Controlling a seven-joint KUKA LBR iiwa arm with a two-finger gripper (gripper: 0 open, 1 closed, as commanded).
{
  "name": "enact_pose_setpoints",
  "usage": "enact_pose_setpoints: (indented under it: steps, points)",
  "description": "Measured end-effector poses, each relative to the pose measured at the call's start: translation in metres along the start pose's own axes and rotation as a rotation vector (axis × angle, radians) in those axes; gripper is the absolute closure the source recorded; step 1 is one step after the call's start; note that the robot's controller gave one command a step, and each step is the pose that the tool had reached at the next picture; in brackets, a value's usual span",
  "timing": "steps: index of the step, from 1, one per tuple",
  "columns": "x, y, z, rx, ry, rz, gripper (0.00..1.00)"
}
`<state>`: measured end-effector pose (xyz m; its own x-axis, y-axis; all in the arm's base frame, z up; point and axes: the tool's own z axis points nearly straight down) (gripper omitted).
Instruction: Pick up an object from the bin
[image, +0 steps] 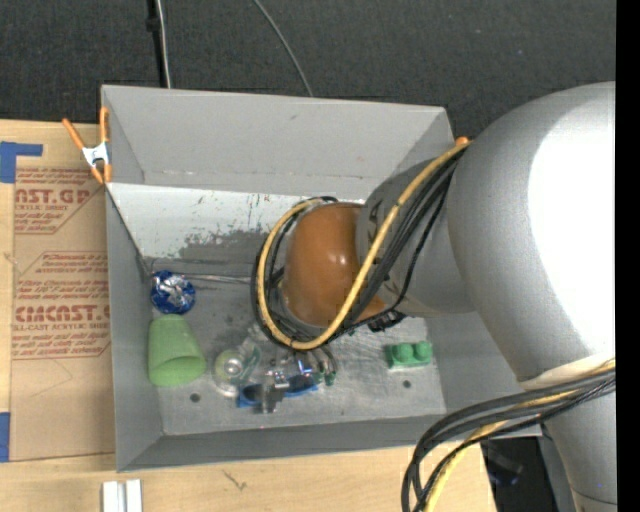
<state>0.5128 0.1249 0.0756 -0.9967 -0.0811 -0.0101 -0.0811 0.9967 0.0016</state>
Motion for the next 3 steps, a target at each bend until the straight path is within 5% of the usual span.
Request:
enact_pose_setpoints:
  steps: [1, 2, 3]
  points:
    - [-0.002, -0.002, -0.003, -0.002, -0.009, 0.003, 1.0]
    - [0.007, 0.012, -0.035, 0.0, 0.007, -0.018, 1.0]
    - [0.013, 0.023, -0.128, -0.001, 0.002, -0.03, 1.0]
